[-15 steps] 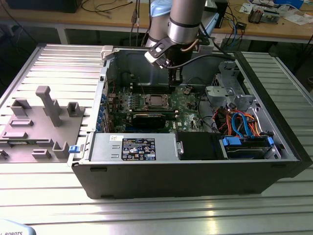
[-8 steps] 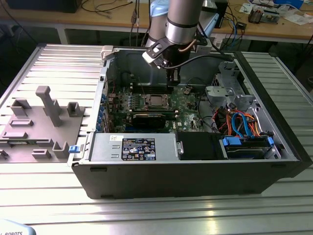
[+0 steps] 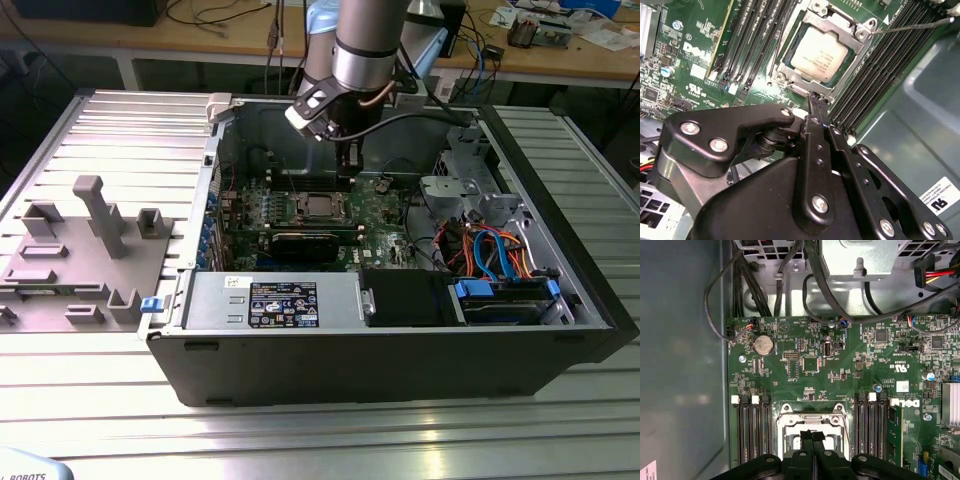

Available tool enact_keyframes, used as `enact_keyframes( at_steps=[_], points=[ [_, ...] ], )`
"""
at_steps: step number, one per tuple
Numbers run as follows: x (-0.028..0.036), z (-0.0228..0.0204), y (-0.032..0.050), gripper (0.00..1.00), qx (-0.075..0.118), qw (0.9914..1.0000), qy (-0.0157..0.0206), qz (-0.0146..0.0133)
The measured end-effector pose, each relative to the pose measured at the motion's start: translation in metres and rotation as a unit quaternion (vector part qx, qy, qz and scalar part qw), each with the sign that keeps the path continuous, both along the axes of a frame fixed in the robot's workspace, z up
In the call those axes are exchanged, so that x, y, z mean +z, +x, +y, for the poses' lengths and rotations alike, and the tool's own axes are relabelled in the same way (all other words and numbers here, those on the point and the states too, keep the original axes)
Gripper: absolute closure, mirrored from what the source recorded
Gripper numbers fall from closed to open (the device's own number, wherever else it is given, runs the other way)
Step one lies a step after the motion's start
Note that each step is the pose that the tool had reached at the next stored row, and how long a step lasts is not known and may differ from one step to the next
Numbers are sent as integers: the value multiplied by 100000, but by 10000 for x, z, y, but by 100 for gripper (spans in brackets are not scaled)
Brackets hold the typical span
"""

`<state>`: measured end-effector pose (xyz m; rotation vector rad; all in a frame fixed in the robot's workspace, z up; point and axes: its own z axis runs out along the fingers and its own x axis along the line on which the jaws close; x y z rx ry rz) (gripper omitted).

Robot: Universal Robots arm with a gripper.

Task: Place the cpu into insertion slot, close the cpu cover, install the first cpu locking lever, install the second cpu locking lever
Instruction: 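Close the cpu cover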

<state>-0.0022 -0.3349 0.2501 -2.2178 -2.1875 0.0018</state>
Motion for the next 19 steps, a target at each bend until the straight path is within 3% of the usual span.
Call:
enact_keyframes(
  at_steps=[19],
  points=[
    [-81,0,-169,89,2,100000,-2,3]
  ],
)
